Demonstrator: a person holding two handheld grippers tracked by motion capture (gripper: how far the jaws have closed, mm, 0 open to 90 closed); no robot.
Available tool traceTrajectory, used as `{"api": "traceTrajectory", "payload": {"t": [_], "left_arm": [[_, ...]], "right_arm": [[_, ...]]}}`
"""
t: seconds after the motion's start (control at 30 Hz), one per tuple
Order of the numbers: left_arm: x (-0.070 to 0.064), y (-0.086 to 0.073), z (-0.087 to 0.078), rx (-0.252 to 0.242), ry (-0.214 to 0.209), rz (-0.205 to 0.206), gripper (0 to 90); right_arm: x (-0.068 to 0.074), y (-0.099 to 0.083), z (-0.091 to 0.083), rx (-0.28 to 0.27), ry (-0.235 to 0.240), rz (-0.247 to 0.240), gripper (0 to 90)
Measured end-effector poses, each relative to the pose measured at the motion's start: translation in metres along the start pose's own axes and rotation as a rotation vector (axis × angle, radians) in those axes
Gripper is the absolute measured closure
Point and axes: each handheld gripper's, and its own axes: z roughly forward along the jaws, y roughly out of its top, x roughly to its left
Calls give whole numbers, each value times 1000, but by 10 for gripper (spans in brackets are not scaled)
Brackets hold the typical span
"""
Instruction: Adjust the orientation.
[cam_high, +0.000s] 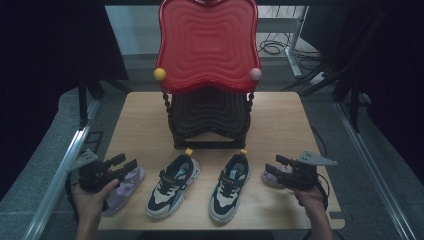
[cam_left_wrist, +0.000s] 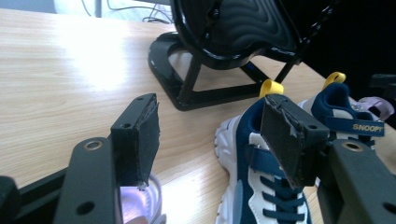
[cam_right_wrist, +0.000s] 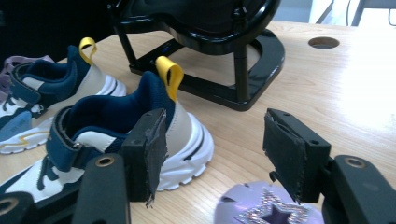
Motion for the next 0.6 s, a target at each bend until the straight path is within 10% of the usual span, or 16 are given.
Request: {"api": "traceTrajectory", "payload": {"t": [0.6], "left_arm": [[-12,1,6,15,-12,24,376]], "right_arm": [[-27,0,-22,-63,-37,98,397]]}}
